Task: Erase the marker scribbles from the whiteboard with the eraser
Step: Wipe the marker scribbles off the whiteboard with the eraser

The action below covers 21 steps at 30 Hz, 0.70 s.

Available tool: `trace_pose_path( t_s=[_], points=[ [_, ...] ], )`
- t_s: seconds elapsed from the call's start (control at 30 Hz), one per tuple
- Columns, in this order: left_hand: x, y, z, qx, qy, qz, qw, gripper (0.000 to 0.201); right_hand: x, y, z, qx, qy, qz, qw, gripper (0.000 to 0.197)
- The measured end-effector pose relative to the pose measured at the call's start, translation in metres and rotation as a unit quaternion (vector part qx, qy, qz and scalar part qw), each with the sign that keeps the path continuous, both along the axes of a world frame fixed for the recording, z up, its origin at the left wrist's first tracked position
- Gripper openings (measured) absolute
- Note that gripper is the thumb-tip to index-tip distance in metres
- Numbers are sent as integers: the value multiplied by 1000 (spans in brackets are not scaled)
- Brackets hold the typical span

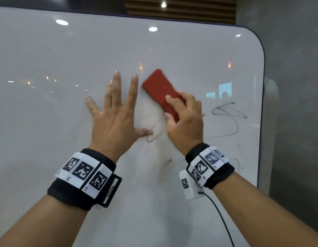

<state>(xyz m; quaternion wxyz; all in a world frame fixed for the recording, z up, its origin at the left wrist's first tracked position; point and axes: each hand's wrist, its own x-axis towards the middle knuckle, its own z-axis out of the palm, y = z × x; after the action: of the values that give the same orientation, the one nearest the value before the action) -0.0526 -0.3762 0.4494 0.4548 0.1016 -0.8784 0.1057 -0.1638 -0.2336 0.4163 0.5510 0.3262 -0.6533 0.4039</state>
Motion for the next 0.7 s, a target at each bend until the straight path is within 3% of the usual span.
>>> trace_pose_path(
  t_s=[0.07,0.13,0.2,0.27,0.33,0.43,0.6,0.7],
  points=[
    [1,0,0,-39,24,-6,999,129,9,-12,-13,55,34,16,998,44],
    [-1,-2,-3,-114,34,-10,993,103,12,-15,-19,78,52,34,995,38],
    [-6,-5,-8,-182,43,-34,982,71,12,-12,-16,79,46,52,994,36],
    [-11,-6,-11,-199,68,-70,975,53,11,-4,-13,102,16,79,991,45],
    [-13,-7,-9,-199,84,-81,973,50,6,7,-12,131,-21,86,987,68],
    [-8,-14,-7,-159,122,-46,979,56,0,24,-12,162,-93,18,982,102],
    [-7,-18,-31,-15,214,-20,976,55,0,22,-21,219,-149,-59,962,116],
    [-14,-15,-51,-123,163,-49,978,56,0,17,-24,212,-149,-63,964,123]
  ],
)
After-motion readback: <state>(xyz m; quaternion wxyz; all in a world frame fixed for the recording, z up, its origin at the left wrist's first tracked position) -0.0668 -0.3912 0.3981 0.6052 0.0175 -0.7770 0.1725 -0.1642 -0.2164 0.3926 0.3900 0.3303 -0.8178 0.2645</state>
